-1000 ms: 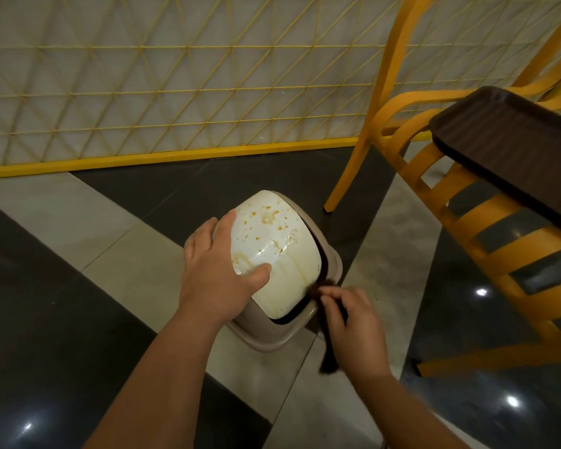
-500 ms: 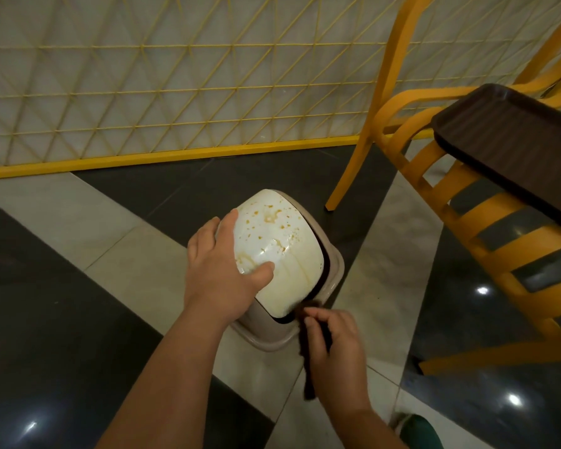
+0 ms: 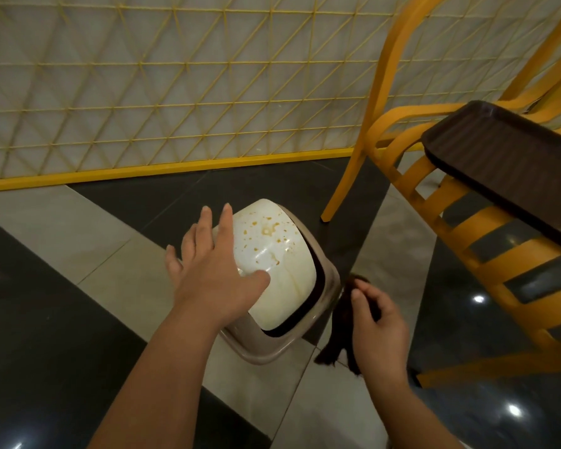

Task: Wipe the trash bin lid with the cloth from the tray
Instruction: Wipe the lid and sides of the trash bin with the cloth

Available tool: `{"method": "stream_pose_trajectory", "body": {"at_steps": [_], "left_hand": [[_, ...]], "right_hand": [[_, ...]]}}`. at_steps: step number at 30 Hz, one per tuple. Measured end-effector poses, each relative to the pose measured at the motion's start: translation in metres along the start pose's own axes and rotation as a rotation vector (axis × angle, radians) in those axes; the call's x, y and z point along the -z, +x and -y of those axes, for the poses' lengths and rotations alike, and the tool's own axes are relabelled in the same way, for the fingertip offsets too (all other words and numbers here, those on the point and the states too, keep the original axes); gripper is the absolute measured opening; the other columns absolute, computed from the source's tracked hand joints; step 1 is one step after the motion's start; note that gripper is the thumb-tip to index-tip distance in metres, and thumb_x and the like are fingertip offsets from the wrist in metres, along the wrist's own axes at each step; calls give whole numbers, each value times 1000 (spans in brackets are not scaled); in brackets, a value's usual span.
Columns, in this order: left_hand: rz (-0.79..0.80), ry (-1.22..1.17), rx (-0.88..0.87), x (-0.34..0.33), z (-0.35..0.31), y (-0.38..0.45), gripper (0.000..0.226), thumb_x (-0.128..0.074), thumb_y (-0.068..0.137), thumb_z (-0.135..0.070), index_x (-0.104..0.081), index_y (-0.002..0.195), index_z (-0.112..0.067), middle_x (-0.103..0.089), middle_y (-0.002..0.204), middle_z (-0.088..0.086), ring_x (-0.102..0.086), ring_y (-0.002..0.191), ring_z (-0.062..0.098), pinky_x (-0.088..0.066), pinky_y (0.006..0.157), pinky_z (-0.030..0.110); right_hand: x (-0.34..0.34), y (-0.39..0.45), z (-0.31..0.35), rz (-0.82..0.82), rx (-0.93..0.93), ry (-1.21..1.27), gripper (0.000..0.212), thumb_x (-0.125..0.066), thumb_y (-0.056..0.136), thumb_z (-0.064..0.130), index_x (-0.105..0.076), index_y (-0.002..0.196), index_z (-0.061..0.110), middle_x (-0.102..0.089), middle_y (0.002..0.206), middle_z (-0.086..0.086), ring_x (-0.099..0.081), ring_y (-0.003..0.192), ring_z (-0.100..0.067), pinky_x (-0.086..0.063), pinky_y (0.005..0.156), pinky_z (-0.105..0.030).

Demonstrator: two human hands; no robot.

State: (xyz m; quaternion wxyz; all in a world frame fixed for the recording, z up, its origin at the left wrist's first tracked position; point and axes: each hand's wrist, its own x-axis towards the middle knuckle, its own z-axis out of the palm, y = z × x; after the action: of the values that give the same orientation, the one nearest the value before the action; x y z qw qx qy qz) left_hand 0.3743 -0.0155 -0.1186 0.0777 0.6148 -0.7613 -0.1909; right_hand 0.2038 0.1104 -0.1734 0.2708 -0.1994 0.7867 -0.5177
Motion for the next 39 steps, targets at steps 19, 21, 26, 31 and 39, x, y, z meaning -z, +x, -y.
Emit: {"method": "stream_pose_trajectory", "body": {"at_steps": [19,21,26,31,39], "left_hand": [[-77,-128,-43,-21,10,0,66,-36,88,-60,-15,146,-34,-20,154,-7,-13,141,19,-21,113,48],[-95,-128,-48,-23,5,-2,65,-36,89,-58,-17,146,-34,-21,154,-7,-14,141,19,-22,112,48],[-91,-121,-70,-23,8,-1,63,-35,89,-57,-18,145,-34,-21,154,-7,-14,140,18,-22,113,47],[-75,-133,-63,-24,7,-1,62,-36,90,-57,-17,145,-36,-19,154,-8,-12,141,17,-22,113,48],[-10,-116,-112,-15,13,4,62,-37,89,-58,-16,145,-39,-18,154,-12,-12,141,15,-14,115,49]], "right_hand": [[-15,-18,-14,4,204,-39,35,-62,89,11,-62,96,45,-55,99,23,-54,96,9,-49,94,-24],[-22,-27,-17,46,240,-87,32,-64,88,12,-64,100,42,-54,102,23,-55,98,2,-52,92,-33],[-38,-66,-34,286,623,-366,29,-72,81,14,-71,106,30,-60,106,12,-52,102,-3,-42,91,-11],[-18,-29,-32,91,456,-358,24,-64,88,16,-70,109,27,-59,108,11,-55,101,-8,-52,90,-32],[-25,-60,-42,215,689,-362,22,-62,82,22,-71,101,30,-63,104,6,-53,100,-1,-39,87,-6]]}}
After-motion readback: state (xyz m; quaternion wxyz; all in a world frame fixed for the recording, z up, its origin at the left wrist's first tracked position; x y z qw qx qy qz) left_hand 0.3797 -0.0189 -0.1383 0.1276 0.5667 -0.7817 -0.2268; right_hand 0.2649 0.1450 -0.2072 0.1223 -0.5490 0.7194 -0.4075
